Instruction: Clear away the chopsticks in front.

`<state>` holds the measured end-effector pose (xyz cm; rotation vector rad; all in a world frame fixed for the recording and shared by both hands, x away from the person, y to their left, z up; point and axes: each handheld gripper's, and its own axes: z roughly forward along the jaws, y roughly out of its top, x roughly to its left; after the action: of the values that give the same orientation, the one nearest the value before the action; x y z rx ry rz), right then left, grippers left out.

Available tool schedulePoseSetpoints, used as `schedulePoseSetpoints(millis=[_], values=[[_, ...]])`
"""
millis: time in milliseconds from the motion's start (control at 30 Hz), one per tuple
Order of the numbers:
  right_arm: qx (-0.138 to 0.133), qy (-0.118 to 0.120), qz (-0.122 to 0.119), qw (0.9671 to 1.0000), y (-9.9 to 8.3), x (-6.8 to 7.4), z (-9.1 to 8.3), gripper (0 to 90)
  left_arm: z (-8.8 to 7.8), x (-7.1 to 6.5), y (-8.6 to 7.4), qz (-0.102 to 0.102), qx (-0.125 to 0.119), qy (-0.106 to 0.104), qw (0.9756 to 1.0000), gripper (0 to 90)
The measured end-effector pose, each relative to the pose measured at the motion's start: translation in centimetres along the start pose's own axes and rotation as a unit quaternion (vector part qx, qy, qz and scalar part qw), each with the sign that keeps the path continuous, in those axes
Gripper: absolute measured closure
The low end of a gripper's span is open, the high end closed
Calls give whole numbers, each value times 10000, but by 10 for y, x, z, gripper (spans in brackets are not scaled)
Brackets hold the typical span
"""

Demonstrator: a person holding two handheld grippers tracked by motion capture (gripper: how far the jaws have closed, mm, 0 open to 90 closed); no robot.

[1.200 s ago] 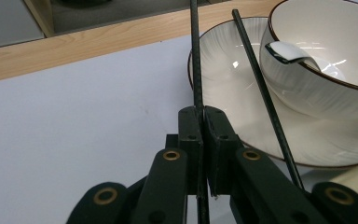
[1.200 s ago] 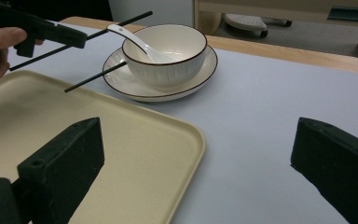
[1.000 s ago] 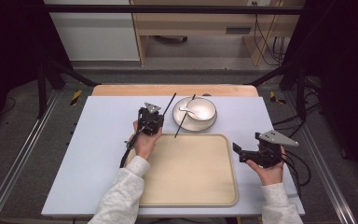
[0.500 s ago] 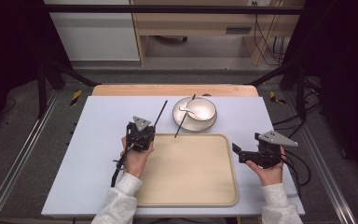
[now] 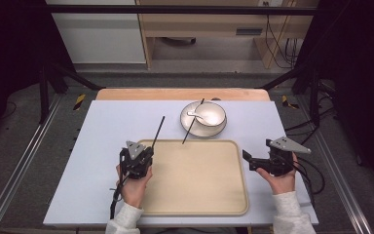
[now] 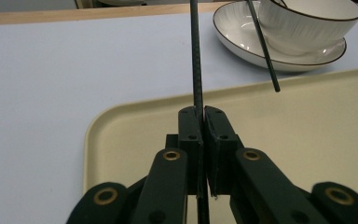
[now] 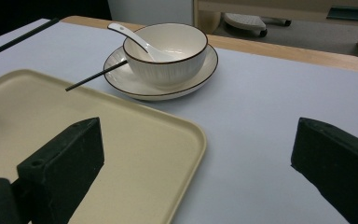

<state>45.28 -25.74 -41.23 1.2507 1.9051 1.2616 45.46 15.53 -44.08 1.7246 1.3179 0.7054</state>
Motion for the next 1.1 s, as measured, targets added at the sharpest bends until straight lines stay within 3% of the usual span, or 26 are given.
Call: schedulePoseSetpoints(millis=[433,867,1100], values=[[20,8,-21,10000,-1,1,0,29,-33,4,-41,-382,20,196,9991,856],[51,10,-20,10000,-2,3,3,30,-30,8,-63,-413,415,505,9970,856],[78,18,-27,10000,-2,4,4,30,-27,9,-64,-447,617,540,9956,855]])
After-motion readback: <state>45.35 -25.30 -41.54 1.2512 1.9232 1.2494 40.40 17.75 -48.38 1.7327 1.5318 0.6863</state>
